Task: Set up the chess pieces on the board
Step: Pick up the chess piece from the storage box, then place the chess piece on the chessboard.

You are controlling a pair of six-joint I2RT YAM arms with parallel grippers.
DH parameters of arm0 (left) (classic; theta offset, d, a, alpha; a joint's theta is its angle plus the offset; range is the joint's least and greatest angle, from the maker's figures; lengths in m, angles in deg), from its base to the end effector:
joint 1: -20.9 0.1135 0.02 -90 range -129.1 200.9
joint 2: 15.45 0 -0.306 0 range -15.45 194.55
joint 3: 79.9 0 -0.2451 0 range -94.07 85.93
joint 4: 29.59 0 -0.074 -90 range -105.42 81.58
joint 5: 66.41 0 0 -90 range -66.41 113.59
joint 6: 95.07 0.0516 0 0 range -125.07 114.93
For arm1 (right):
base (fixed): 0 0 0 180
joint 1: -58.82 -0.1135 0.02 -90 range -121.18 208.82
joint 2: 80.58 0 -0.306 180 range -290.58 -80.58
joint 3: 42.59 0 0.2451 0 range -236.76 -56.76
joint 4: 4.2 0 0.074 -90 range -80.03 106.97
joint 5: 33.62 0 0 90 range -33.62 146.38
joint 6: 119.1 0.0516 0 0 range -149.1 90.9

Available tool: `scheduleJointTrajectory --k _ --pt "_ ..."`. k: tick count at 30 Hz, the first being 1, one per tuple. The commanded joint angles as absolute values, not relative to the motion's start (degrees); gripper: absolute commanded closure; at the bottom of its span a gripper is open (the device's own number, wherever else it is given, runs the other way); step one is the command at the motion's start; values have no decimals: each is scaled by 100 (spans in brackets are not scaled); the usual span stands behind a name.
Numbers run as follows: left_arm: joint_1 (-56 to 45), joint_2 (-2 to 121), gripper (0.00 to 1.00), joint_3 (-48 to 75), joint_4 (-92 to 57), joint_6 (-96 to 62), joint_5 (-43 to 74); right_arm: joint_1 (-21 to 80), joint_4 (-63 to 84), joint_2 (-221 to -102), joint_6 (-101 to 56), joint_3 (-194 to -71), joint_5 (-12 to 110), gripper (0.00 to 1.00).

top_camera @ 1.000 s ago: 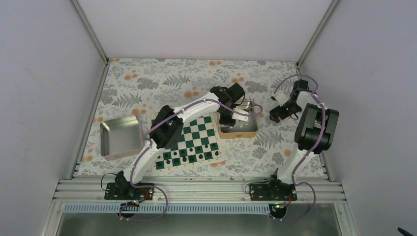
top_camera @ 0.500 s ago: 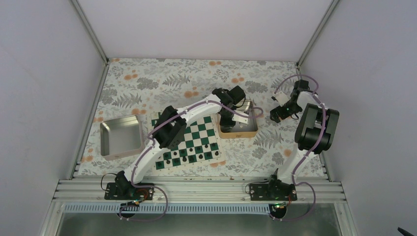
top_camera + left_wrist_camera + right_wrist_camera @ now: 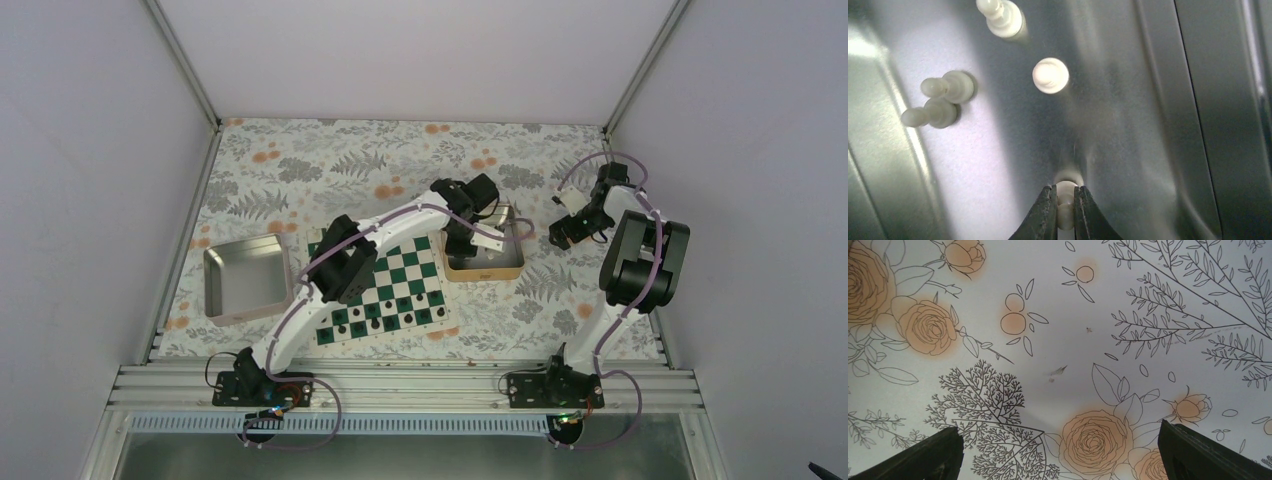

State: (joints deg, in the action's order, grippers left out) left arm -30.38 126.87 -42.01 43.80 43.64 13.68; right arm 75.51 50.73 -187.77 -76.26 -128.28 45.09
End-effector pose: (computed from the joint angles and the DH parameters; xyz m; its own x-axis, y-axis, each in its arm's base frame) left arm 0.3324 -0.4288 0.1799 0.2044 0.9284 -0.3104 0.9781 -0.1808 0.1032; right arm 0.3551 -0.0959 0.1949 -0.8074 -0.5086 -0.2991 -0.5212 0.8524 -0.0426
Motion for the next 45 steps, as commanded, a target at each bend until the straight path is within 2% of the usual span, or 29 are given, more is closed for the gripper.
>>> scheduleJointTrajectory --k 1,11,20,24,35,45 --pt "-3092 12124 96 -4158 4545 4389 1645 7616 5084 -18800 -7691 -12829 4477 0" --pt "-2976 11159 96 -4169 4840 4241 2074 7616 5111 -18721 -7698 -12843 4489 0" --pt "-1917 9351 95 -1094 3892 3837 2179 7621 5128 -18709 -7695 -12852 4477 0" --pt "-1430 8889 95 -90 3468 3686 2145 7621 5170 -18714 -7692 -12892 4478 0" --pt "-713 8836 95 1088 2721 3718 1944 7608 5236 -18686 -7648 -12936 4529 0" --pt "-387 9146 94 1394 2220 3739 1875 7605 5199 -18748 -7639 -12917 4563 0"
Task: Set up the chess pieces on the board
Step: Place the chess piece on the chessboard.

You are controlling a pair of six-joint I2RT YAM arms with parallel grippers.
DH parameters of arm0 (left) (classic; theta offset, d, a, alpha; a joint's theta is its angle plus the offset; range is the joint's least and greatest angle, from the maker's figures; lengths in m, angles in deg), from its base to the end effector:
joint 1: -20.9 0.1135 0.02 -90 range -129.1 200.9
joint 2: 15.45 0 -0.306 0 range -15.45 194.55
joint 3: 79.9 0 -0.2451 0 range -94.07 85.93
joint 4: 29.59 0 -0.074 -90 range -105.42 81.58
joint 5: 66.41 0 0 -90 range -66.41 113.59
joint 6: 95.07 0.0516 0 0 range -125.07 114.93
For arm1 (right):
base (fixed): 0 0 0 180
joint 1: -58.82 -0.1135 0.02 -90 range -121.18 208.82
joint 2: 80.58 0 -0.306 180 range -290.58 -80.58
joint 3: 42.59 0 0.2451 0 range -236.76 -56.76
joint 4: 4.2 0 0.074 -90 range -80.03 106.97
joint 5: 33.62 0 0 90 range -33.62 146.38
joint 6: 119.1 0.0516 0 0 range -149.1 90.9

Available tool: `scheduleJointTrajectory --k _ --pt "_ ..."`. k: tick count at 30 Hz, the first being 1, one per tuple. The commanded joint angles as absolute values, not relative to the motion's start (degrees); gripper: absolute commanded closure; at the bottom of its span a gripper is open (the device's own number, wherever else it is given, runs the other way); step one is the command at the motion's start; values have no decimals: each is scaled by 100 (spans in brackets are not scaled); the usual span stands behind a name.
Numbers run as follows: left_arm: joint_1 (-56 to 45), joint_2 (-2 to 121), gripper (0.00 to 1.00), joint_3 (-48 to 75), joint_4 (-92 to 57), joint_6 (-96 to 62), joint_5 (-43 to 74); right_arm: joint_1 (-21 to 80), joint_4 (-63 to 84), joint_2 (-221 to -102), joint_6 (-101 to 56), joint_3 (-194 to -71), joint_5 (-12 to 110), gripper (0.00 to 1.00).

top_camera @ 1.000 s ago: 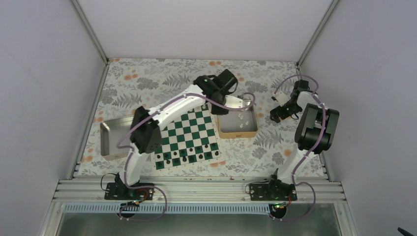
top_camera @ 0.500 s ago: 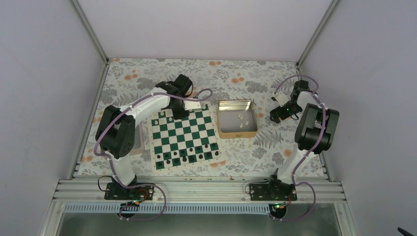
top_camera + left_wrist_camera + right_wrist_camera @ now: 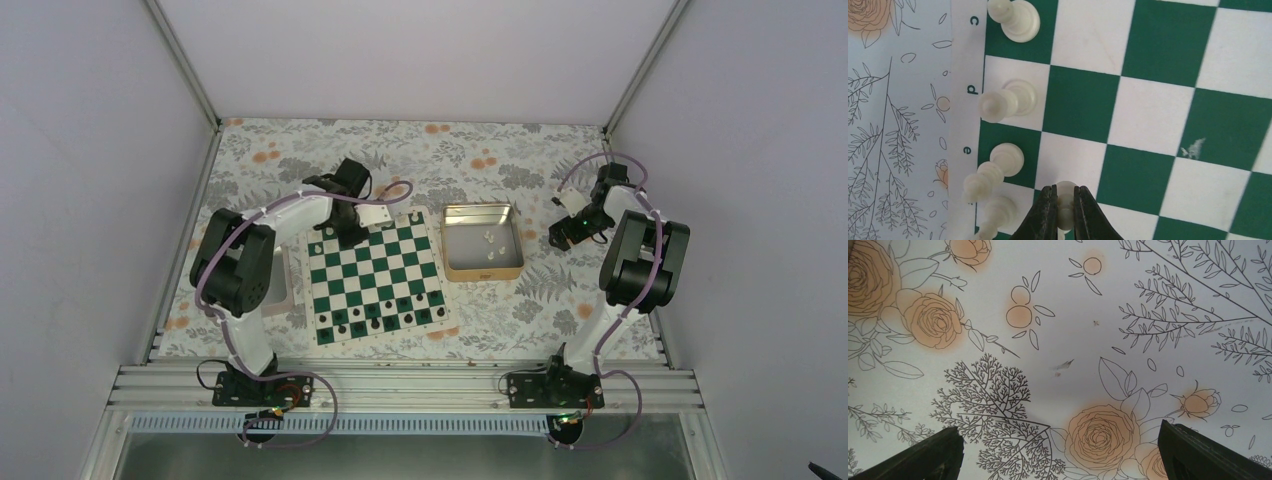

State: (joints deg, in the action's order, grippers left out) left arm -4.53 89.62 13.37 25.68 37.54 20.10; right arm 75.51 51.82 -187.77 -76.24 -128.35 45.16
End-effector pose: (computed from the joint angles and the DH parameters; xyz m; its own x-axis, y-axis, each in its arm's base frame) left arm 0.3307 -0.1607 0.2115 -0.3370 0.9085 -0.2472 0.9134 0.3791 0.1481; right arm 0.3531 -0.0954 0.1946 -0.8128 -0.5069 -0.2870 -0.5213 0.8528 -0.0301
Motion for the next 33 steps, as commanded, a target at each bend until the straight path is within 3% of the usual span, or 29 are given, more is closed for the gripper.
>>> scheduleJointTrajectory --k 1,14,29,33 --pt "-386 9183 94 1395 2192 3739 1849 7609 5201 -18753 -7639 -12918 4568 0" --pt "-340 9495 94 1327 2139 3793 1725 7618 5174 -18795 -7639 -12887 4593 0" --pt "-352 9184 78 984 2765 3935 1921 7622 5172 -18806 -7654 -12871 4554 0" --pt "-353 9128 69 794 2872 3964 2079 7622 5165 -18785 -7665 -12856 4532 0"
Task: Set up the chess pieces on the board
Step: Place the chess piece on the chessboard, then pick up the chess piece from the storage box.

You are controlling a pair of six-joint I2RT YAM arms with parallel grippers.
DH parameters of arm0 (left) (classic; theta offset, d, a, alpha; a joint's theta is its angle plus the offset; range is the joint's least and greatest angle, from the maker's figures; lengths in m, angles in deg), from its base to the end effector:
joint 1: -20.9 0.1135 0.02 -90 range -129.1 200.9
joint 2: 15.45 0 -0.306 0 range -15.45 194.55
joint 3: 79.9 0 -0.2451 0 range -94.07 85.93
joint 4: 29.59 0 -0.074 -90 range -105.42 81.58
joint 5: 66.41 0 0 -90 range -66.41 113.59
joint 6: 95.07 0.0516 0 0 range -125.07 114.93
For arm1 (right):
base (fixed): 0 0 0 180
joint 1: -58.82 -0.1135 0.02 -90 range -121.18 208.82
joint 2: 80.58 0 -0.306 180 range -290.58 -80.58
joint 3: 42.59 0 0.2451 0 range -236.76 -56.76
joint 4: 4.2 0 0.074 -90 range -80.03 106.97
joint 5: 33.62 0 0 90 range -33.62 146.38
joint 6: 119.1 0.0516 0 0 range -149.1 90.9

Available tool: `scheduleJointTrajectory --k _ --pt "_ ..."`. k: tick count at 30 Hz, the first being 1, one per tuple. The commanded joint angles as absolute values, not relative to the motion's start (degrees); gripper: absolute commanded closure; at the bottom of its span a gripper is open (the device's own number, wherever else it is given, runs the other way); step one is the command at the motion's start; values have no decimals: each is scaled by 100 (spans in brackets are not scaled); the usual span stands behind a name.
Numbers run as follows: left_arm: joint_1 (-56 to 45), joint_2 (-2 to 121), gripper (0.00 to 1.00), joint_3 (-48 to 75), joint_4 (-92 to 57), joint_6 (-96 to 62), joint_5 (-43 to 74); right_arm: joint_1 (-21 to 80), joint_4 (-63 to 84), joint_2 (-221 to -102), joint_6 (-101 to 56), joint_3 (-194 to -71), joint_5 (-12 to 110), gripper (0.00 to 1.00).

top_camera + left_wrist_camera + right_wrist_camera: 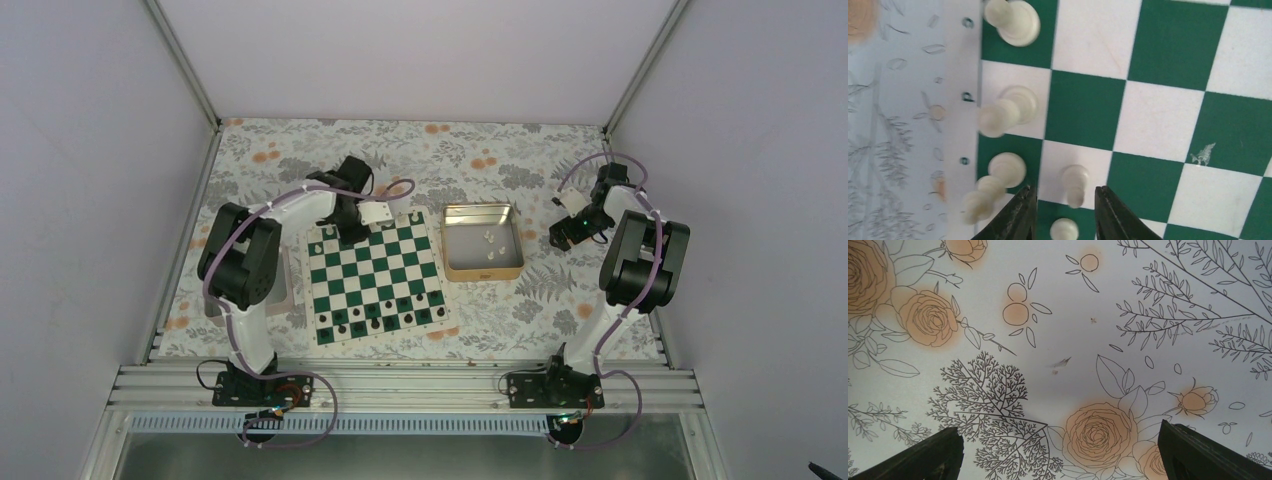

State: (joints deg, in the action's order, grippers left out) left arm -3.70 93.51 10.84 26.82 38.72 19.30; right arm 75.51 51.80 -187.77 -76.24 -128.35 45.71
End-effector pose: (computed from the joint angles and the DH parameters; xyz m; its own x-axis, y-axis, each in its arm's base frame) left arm 0.3442 -0.1618 0.1985 -0.3386 0.9140 -0.2235 0.9223 0.3695 0.1137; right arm 0.3531 -0.0959 0.1946 -0.8145 -0.5078 -0.2805 -0.5196 0.8536 -0.0366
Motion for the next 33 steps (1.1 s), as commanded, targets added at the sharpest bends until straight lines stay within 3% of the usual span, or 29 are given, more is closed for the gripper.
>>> scheduleJointTrajectory --k 1,12,16,19,21,24,28,33 --pt "-349 9128 69 743 2901 3971 2120 7615 5164 -18780 -7670 -12847 4532 0" --pt "-656 8667 61 -702 4049 4094 2132 7575 5356 -18659 -7587 -13110 4645 0" --pt "-515 8254 43 -1377 3796 4052 1980 7309 5802 -18270 -7698 -13427 4648 0" --pt "-128 7910 20 -1109 2967 4043 2042 6868 6313 -18082 -7752 -13835 4674 1" --pt "200 7881 13 -890 2440 3916 2101 6514 6647 -18061 -7749 -14105 4686 3" --pt "627 8031 1 -599 1769 3677 2148 5890 6919 -18095 -7627 -14345 4945 8" --pt "1168 8564 0 -534 1285 3293 2318 5191 7048 -18219 -7400 -14592 5131 17" --pt "1658 9291 0 -750 996 2773 2523 4796 7089 -18620 -7149 -14623 5272 44"
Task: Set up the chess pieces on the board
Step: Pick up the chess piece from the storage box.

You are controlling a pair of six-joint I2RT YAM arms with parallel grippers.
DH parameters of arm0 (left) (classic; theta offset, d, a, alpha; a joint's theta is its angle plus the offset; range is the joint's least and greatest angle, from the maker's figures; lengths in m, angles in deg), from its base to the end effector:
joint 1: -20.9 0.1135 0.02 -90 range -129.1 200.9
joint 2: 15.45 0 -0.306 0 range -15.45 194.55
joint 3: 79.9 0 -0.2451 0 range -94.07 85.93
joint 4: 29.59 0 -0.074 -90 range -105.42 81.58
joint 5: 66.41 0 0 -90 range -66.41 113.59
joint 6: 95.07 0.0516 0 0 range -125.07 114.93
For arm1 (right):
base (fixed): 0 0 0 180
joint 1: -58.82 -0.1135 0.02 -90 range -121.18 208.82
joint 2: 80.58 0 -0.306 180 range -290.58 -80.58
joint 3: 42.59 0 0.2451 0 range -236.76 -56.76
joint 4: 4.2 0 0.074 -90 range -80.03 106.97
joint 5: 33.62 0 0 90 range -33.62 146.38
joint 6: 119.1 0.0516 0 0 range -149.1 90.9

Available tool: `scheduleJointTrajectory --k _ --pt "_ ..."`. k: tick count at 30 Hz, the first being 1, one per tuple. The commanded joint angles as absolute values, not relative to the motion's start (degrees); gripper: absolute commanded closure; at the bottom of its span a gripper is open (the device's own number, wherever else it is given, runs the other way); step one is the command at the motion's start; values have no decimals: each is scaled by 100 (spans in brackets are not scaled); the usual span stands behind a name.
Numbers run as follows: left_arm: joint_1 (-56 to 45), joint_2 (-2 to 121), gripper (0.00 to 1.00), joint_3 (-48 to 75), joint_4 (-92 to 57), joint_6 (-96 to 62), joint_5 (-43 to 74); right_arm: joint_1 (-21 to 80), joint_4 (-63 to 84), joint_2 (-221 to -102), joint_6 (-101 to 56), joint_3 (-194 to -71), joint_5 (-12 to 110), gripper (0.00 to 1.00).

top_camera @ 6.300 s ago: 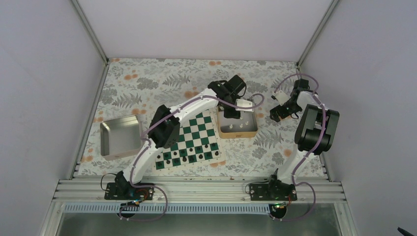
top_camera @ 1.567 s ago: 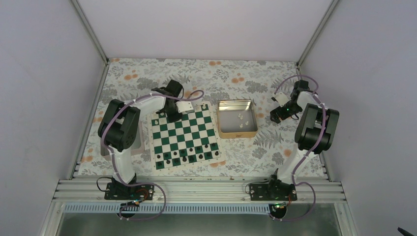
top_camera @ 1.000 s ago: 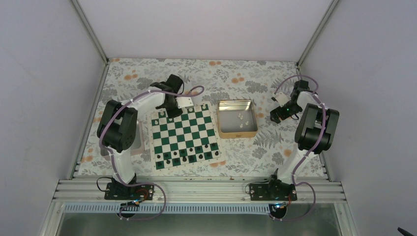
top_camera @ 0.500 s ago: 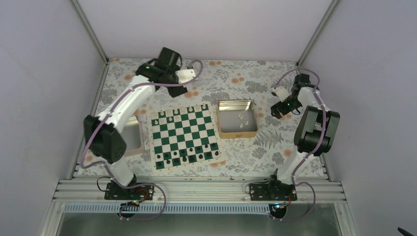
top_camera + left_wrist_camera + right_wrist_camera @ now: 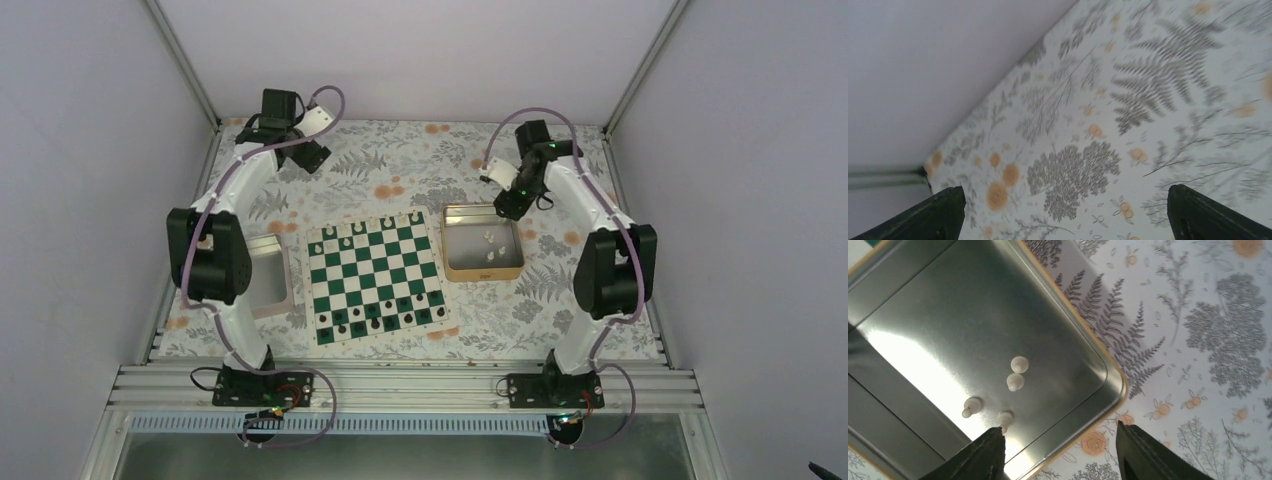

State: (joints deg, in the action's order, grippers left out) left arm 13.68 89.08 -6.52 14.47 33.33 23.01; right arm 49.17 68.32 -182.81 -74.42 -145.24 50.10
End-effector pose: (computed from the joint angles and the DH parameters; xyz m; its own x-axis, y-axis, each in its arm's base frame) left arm 0.4316 -0.0552 0.3347 -0.4372 0.6815 -0.5869 0.5164 0.7245 0.4565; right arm 0.3623 0.0673 0.2951 -0.5176 -0.8049 -0.2901 -0.8075 0.5717 -0.1454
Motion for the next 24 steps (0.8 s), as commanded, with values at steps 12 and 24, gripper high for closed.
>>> scheduleJointTrajectory --k 12,24 --pt "2097 10186 0 -1383 1072 2147 2415 4381 6891 -19331 -6836 -14502 4946 59" --pt "2143 10089 0 -1134 914 2079 2350 4293 6704 -19594 -6750 -14358 4894 51"
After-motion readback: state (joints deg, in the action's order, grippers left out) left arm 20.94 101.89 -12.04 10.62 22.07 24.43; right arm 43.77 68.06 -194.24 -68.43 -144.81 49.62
